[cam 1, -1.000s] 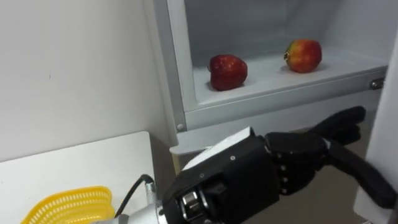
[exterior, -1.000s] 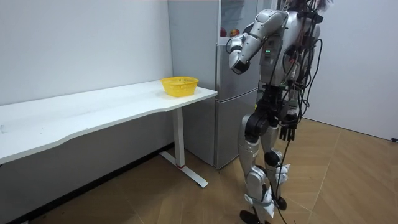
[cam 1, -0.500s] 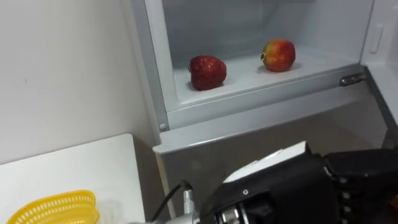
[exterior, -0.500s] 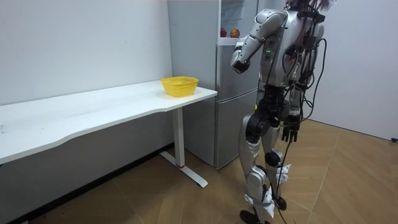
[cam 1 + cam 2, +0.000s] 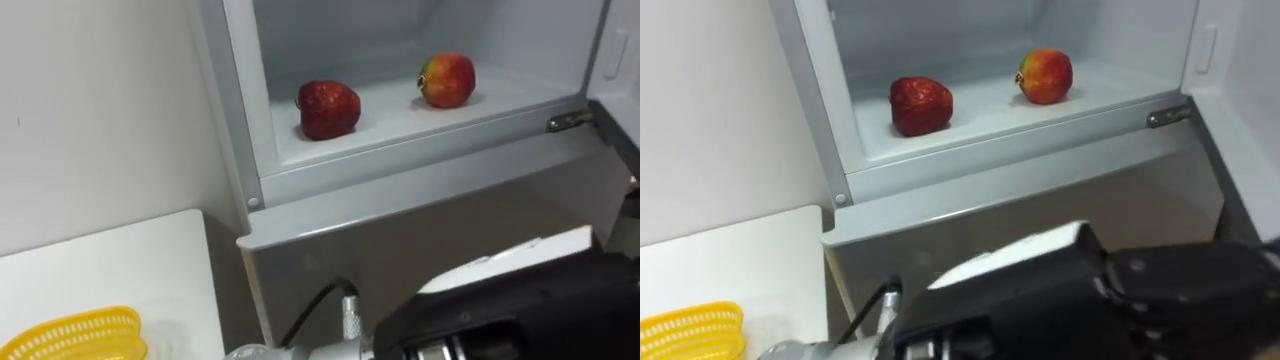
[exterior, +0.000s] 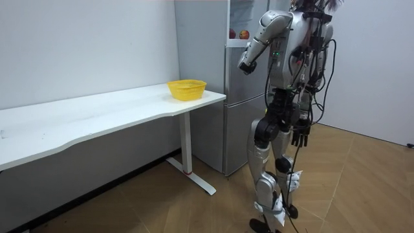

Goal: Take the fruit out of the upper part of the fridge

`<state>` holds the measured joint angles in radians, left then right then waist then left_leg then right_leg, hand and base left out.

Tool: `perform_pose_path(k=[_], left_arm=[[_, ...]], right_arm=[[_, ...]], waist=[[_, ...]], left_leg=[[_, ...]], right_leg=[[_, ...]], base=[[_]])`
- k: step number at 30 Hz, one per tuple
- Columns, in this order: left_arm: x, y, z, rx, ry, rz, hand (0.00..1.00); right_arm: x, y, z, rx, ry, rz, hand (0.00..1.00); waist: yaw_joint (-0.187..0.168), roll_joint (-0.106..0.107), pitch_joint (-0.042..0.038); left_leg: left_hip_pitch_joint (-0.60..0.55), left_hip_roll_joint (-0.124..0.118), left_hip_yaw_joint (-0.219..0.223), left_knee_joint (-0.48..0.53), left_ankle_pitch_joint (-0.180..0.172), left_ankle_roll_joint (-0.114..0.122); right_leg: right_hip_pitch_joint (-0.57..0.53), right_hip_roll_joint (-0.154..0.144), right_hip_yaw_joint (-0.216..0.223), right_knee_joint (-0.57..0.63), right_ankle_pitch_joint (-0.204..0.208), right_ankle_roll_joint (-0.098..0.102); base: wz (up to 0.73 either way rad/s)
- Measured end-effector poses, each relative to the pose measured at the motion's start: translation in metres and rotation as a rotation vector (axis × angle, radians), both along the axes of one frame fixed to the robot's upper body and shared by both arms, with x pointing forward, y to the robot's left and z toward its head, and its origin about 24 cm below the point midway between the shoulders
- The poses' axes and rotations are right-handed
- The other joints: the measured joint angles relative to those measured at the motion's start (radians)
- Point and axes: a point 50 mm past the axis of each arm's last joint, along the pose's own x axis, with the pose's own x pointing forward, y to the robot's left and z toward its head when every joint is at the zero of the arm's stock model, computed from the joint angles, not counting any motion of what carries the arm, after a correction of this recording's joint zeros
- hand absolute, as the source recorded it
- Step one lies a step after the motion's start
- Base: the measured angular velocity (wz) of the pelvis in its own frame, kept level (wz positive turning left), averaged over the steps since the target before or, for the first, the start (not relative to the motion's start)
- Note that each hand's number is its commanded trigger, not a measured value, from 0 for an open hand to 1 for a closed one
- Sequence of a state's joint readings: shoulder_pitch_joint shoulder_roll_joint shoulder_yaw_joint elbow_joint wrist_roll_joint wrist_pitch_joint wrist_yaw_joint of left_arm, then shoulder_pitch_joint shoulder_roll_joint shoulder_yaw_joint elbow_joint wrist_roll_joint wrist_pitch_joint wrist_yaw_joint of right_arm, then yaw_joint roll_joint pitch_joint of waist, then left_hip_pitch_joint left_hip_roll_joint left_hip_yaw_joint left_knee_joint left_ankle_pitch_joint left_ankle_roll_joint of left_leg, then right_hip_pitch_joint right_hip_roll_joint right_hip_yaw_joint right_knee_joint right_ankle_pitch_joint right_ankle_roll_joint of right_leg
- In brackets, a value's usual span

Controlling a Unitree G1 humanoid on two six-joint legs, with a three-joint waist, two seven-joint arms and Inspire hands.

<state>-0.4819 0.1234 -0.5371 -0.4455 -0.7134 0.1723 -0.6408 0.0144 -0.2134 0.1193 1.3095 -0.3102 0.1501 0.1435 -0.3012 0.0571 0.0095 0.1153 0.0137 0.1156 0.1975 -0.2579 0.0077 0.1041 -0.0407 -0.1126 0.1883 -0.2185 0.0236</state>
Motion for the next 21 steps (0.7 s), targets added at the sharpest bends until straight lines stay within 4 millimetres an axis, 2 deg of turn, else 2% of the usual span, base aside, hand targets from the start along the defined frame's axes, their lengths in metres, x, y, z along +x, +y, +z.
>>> perform_pose_path(k=[8, 14, 21], left_arm=[[-0.002, -0.024, 0.003, 0.017, 0.009, -0.073, 0.00], [-0.002, -0.034, 0.006, 0.028, 0.012, -0.074, 0.00], [0.000, -0.038, 0.005, 0.018, 0.035, -0.069, 0.00]], right_arm=[[0.013, 0.001, 0.001, -0.005, -0.019, 0.041, 0.00], [0.011, 0.001, 0.001, -0.018, -0.014, 0.038, 0.00], [0.009, 0.001, 0.001, -0.015, -0.008, 0.025, 0.00]], waist=[[-0.031, 0.002, -0.0023], [-0.055, 0.010, -0.0069], [-0.068, 0.023, -0.0021]], left_leg=[[0.001, -0.001, 0.018, 0.001, 0.000, 0.000], [0.006, 0.005, 0.026, 0.002, 0.000, 0.000], [0.011, 0.015, 0.078, 0.003, 0.000, 0.000]], right_leg=[[-0.003, -0.002, 0.009, -0.002, 0.003, 0.003], [-0.001, 0.002, 0.020, -0.002, 0.006, 0.000], [-0.007, 0.010, 0.037, -0.003, 0.011, -0.005]], base=[[-0.03], [-0.06], [-0.09]])
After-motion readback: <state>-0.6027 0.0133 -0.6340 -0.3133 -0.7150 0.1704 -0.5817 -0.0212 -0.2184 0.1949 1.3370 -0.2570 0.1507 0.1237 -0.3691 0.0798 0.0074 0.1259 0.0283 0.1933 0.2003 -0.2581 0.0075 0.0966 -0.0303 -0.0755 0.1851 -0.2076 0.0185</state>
